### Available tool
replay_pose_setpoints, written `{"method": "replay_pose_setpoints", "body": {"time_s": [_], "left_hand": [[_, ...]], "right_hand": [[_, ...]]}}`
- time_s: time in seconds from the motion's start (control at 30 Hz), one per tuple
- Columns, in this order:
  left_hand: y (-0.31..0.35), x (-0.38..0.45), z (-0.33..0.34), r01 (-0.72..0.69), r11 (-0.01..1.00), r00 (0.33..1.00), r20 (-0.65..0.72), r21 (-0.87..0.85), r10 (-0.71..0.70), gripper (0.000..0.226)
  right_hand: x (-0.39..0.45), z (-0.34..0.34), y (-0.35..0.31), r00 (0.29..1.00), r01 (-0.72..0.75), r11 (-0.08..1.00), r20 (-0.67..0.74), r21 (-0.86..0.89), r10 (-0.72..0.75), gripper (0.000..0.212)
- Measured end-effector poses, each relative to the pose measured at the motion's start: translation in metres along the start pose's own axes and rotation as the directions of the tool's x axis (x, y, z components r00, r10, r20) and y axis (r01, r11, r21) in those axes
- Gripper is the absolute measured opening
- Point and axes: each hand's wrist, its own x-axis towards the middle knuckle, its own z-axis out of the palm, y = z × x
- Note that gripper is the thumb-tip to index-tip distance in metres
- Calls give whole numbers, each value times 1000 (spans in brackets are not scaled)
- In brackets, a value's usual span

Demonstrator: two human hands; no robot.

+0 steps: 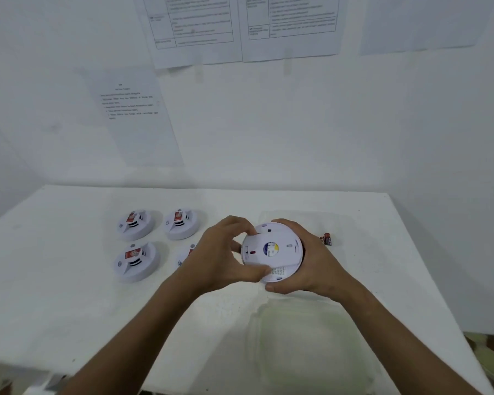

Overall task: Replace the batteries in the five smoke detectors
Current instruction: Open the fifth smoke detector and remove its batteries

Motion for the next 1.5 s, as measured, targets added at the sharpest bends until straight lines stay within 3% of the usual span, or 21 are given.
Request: {"method": "replay_pose_setpoints", "body": {"time_s": [0.2,0.33,0.67,0.83,1.07,1.37,1.5], "left_hand": [[-16,1,-16,-104,993,992,72,61,99,56],[-18,-1,-18,-118,992,992,43,38,116,57],[-19,-16,9,-28,999,997,-74,39,31,57],[-14,-19,7,-43,998,999,29,37,42,55],[-7,-22,6,-20,995,998,64,96,14,64],[-16,-19,8,-52,992,991,-114,116,66,56],[-42,-30,5,78,972,980,-197,222,-34,59]], "right_hand": [[2,12,-2,995,-51,997,93,51,46,94],[4,12,-4,990,-63,994,130,85,52,96],[-6,13,3,987,-63,995,150,78,50,91],[-12,1,2,982,-71,995,180,73,57,89],[-16,-5,3,983,-50,999,180,21,45,88],[-14,-5,14,996,-53,998,65,20,52,92],[-24,-24,17,992,-116,990,61,80,111,98]]}}
